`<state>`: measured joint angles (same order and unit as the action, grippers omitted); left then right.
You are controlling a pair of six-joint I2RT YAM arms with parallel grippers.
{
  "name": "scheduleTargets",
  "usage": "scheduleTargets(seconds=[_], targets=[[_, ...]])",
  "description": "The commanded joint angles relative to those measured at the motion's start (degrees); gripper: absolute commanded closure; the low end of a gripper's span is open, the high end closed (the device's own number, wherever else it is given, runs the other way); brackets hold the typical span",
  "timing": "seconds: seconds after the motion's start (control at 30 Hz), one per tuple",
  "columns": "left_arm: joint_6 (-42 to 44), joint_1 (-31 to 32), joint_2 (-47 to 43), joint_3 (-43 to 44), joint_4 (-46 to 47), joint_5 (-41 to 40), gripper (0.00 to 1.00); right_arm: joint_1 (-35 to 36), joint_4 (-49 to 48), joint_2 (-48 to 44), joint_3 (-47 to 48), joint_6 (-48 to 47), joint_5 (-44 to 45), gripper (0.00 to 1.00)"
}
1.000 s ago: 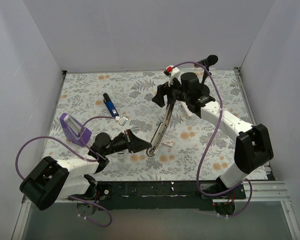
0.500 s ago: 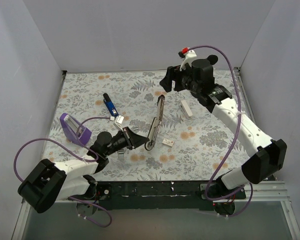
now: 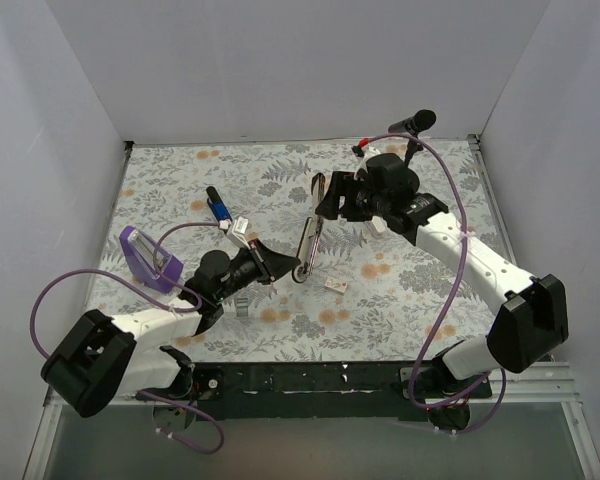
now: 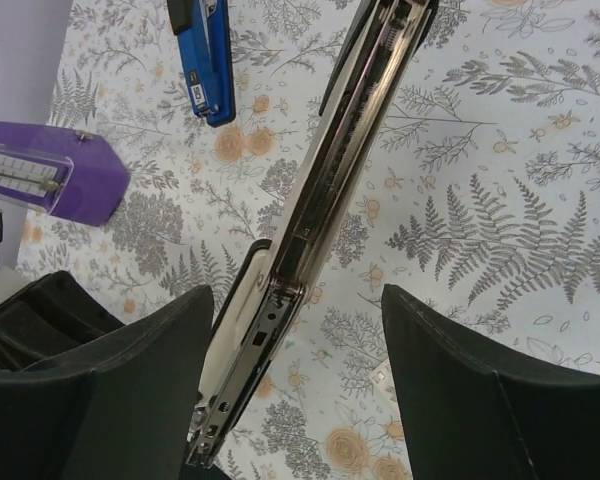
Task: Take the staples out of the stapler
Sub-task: Place the stapler at the center of the board.
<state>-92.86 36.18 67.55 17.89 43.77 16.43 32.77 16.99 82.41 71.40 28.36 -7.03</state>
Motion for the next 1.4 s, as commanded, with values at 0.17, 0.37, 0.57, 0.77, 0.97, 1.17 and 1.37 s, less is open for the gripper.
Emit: scheduleTargets(seconds=[0.17, 0.37, 0.57, 0.77, 0.97, 1.17, 1.37], targets=[[2.0, 0.1, -0.1, 3.4, 6.2, -2.6, 1.00, 0.3, -9.9, -3.5, -6.1, 9.7, -4.3, 0.28], [2.4, 0.1, 0.1, 3.5, 7.1, -4.0, 1.00, 0.9, -12.1, -2.5, -8.6, 12.2, -3.8, 0.30], [2.6, 0.1, 1.3, 3.6, 8.6, -4.7, 1.00, 2.9, -12.0, 0.0, -7.9, 13.8, -3.3, 0.30], [2.0, 0.1, 3.5, 2.8, 11.6, -4.6, 1.00, 4.7, -10.1, 2.6, -6.7, 15.9, -1.3, 0.30], [1.5, 0.1, 5.8, 2.2, 11.8, -5.8, 1.00, 5.0, -9.4, 2.7, -6.1, 14.1, 3.2, 0.30], [-1.9, 0.1, 11.7, 1.5, 16.1, -6.7, 1.00, 4.1, -3.8, 1.7, -6.2, 12.2, 9.6, 0.29], [-2.3, 0.2, 17.4, 0.8, 20.0, -7.2, 1.00, 3.8, -5.1, -2.8, -13.5, 16.4, 13.0, 0.24]])
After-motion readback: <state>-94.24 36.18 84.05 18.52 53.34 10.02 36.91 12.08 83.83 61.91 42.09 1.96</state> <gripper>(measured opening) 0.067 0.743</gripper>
